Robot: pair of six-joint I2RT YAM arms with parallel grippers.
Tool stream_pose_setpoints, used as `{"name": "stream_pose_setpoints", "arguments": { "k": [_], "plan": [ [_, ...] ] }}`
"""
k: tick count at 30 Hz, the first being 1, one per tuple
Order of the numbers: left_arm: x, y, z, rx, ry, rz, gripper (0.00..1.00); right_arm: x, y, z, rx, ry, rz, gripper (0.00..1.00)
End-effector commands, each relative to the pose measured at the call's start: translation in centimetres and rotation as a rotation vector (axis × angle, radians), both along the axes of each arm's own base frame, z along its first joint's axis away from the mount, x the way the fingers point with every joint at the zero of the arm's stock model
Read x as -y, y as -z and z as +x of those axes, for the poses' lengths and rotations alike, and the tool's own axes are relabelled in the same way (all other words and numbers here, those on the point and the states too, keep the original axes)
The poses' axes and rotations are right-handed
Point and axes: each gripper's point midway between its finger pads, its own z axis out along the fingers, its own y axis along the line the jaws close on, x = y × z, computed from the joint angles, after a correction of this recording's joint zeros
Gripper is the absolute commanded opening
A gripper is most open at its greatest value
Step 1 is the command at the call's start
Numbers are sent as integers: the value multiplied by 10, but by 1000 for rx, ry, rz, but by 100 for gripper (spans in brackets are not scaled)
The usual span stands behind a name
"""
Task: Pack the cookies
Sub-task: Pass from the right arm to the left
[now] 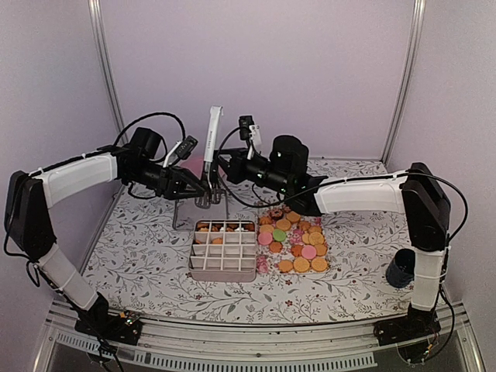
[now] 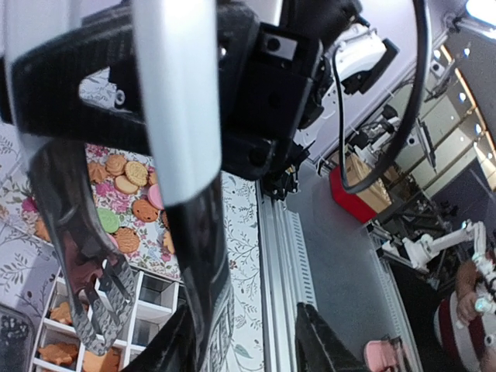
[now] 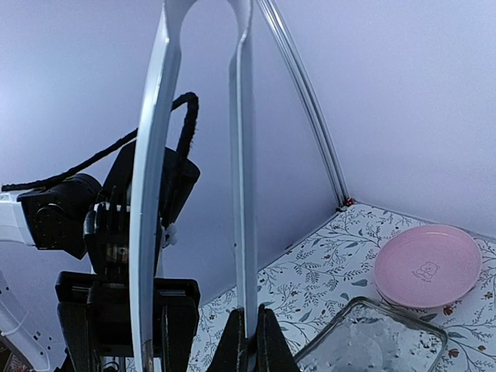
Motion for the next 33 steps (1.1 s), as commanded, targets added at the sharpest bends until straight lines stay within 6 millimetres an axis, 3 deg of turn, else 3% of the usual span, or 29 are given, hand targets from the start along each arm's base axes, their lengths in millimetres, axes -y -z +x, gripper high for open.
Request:
{"name": "stream_pose_setpoints", "arguments": {
  "k": [1,4,8,16,25,26,28,33],
  "plan": [
    [2,-8,-10,6,32,-32,40,1,-29,-5,71,-26,83,0],
    [2,-7,-10,-2,34,-33,30,-1,-31,-8,83,-43,89,0],
    [3,-7,-9,-12,35,-35,0,-1,-32,-11,96,-59,96,0],
    [3,-12,-11,-11,43,-50,0,4,-34,-12,137,-55,93,0],
    [3,-25,-25,-15,75,-83,0,25,-27,7,164,-37,58,2],
    [3,-24,-25,-14,72,-79,0,26,-27,7,163,-49,50,9],
    [2,-18,-23,5,57,-56,0,30,-31,4,161,-68,27,35],
    [2,11,-9,63,2,65,0,53,-26,-15,159,-198,-42,79]
  ]
}}
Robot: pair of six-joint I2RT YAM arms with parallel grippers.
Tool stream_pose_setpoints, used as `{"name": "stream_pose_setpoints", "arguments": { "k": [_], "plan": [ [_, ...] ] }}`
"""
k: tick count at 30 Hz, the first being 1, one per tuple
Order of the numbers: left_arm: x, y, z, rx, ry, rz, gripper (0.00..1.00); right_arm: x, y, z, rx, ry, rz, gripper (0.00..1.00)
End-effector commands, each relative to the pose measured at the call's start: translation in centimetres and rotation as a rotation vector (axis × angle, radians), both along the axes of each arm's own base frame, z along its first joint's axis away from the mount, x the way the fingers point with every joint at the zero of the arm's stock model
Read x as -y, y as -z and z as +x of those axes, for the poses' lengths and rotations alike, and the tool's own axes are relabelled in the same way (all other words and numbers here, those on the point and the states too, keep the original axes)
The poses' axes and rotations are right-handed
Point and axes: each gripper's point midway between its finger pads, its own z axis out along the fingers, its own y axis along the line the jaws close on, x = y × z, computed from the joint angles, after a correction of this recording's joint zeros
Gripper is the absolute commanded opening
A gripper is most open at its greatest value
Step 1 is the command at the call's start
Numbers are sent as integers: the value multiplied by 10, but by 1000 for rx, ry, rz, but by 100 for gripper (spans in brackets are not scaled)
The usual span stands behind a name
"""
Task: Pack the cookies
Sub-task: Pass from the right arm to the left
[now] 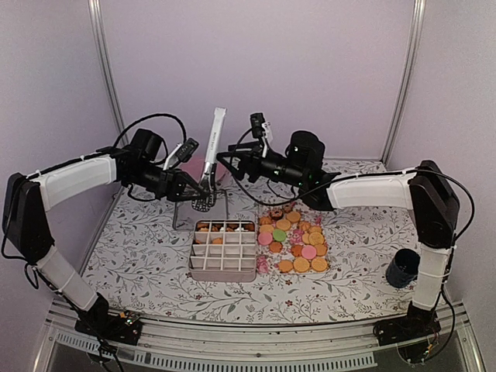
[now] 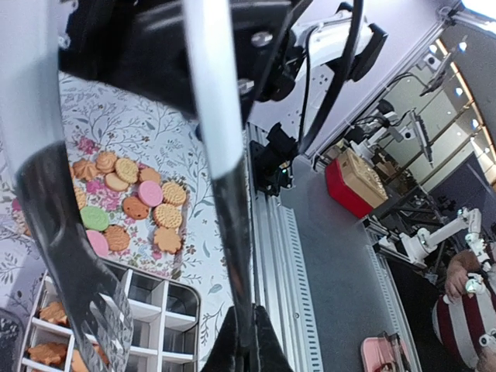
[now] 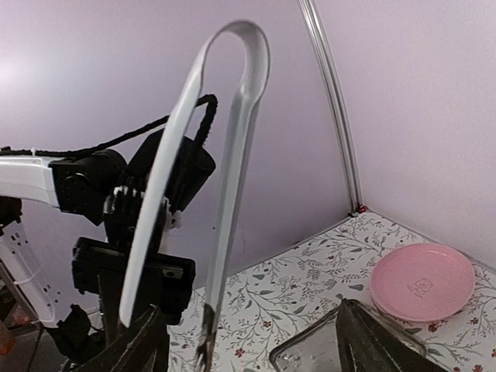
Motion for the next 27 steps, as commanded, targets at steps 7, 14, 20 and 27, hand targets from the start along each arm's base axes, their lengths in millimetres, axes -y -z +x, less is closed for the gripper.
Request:
{"name": "stream_pose_setpoints", "arguments": {
  "k": [7,14,20,27],
  "plan": [
    [2,33,15,170,-35,198,0,75,-25,-12,-57,-112,-19,99],
    [13,35,10,195,14,231,0,73,-19,-24,-84,-402,-9,99],
    [15,35,3,223,40,251,0,51,-14,-26,-84,-397,-96,99],
    [20,38,-3,252,68,265,0,29,-11,-30,23,-342,-164,99]
  ]
}}
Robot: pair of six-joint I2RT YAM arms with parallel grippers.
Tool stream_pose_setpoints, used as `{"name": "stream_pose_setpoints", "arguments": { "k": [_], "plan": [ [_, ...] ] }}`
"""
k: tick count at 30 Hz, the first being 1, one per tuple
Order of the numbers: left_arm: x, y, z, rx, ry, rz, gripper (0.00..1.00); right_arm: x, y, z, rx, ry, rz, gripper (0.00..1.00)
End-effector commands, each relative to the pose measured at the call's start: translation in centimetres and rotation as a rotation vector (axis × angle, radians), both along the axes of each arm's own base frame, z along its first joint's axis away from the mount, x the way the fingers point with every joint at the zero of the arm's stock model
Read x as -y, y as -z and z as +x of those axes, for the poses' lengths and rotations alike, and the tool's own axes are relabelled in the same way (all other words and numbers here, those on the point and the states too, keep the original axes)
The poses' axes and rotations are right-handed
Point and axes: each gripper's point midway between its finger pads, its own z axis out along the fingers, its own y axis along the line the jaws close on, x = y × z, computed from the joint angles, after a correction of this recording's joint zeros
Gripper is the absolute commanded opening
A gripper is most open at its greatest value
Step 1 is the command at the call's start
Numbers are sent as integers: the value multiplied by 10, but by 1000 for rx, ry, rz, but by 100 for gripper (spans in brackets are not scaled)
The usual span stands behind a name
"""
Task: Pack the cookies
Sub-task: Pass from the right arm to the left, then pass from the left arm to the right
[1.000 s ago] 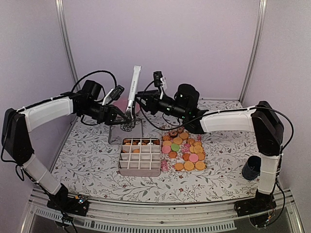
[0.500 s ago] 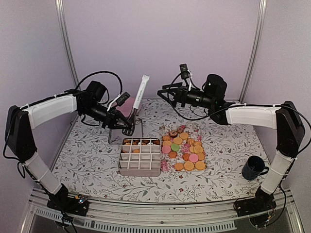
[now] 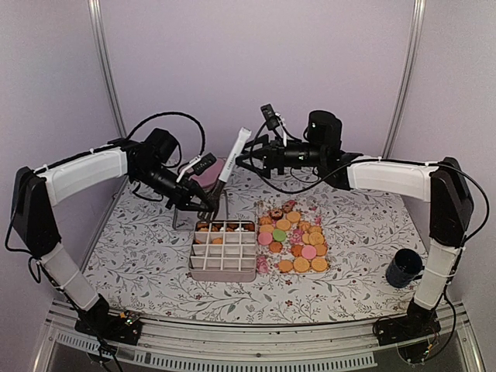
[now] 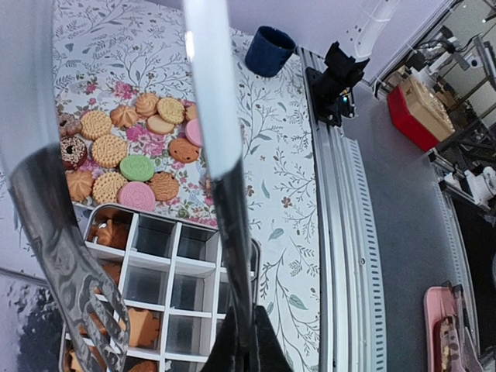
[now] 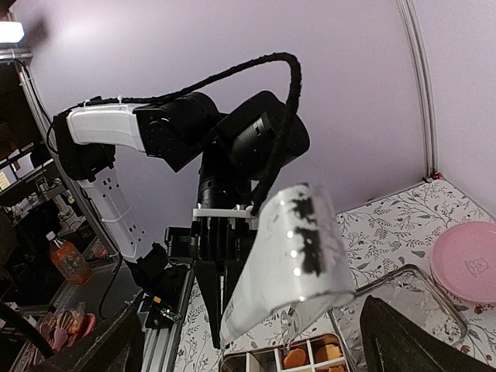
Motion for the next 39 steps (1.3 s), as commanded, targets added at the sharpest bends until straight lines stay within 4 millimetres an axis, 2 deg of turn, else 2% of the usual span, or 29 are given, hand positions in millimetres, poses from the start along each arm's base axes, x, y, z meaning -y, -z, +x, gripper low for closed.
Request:
{"name": "stream_pose_setpoints", "arguments": {
  "k": [1,4,9,15,19,25,35,37,39],
  "plan": [
    [10,-7,-8,48,61,-13,0,-16,2,-1,75,21,-52,97],
    [14,-7,-13,62,78,-5,0,-22,3,-6,104,14,-64,90],
    [14,-10,-13,76,83,-2,0,-22,2,-20,134,-35,-59,71],
    [12,-10,-12,98,82,8,0,-14,11,-39,131,-105,-90,69],
    [12,-9,-11,105,79,15,0,-12,12,-39,141,-98,-120,66],
    [12,-9,-8,116,72,22,0,-11,9,-35,166,-76,-152,51],
    [14,-10,-5,120,65,25,0,-13,-1,-31,190,-51,-133,39],
    [14,-9,-3,126,63,33,4,-13,-3,-31,188,-50,-131,37],
    [13,-6,0,134,54,47,16,-11,-4,-32,187,-44,-132,36]
  ]
}}
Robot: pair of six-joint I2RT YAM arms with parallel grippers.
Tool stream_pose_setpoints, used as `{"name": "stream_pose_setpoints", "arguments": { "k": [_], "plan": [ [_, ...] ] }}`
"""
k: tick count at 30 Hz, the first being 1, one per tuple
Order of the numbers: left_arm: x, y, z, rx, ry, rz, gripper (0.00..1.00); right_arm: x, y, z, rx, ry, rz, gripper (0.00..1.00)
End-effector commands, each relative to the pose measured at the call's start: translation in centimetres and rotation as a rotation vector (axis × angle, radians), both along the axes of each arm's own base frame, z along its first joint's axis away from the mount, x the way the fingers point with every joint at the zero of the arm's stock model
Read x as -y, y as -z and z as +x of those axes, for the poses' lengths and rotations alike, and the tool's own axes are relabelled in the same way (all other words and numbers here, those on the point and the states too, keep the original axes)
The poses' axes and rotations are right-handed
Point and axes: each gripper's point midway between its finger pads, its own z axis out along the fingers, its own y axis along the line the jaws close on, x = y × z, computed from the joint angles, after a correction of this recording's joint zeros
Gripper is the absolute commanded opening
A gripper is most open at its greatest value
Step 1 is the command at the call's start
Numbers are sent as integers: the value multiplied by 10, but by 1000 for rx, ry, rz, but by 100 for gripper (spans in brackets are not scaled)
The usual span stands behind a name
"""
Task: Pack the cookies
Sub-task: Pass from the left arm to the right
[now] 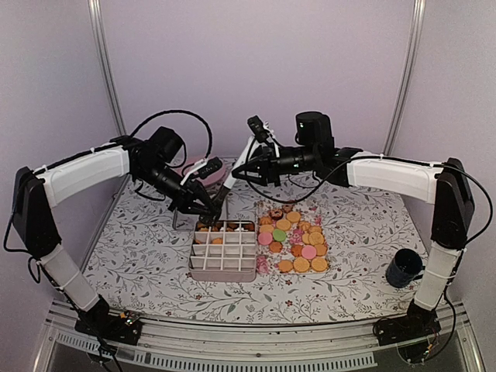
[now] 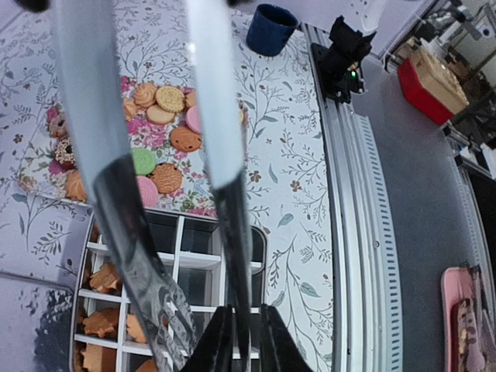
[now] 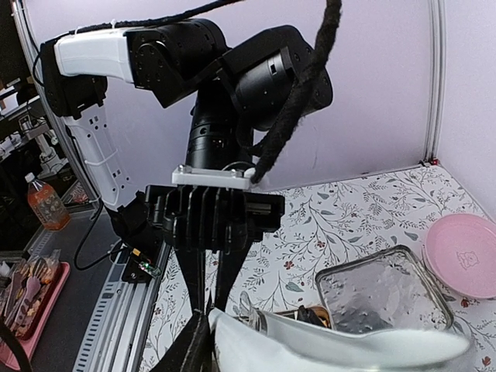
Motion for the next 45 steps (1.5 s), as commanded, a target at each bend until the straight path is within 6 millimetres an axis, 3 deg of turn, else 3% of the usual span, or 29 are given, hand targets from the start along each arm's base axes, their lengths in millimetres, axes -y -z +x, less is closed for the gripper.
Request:
{"name": "stream_pose_setpoints", "arguments": {
  "k": [1,2,6,7,10,18,22,27,32,45],
  "plan": [
    [6,-10,11,64,0,-18,29,6,-27,-7,34,16,28,36],
    [6,-8,15,71,-15,-9,34,9,-25,-5,41,39,23,35],
    [-2,-2,31,99,-86,37,81,21,-15,6,57,152,-21,31],
    [-6,-2,36,103,-106,39,88,26,-14,10,62,183,-30,31],
    [-20,1,52,82,-177,55,95,45,-12,23,75,296,-61,29],
    [-79,14,92,93,-388,144,99,97,-7,40,179,580,-147,29],
    [-104,20,112,150,-522,211,99,127,8,44,205,719,-205,30],
    [-135,14,130,263,-686,270,99,151,17,47,201,826,-216,36],
    [-147,19,128,273,-719,296,99,161,28,54,195,889,-239,35],
    [-154,34,131,204,-729,317,99,163,47,88,212,993,-264,34]
  ]
}}
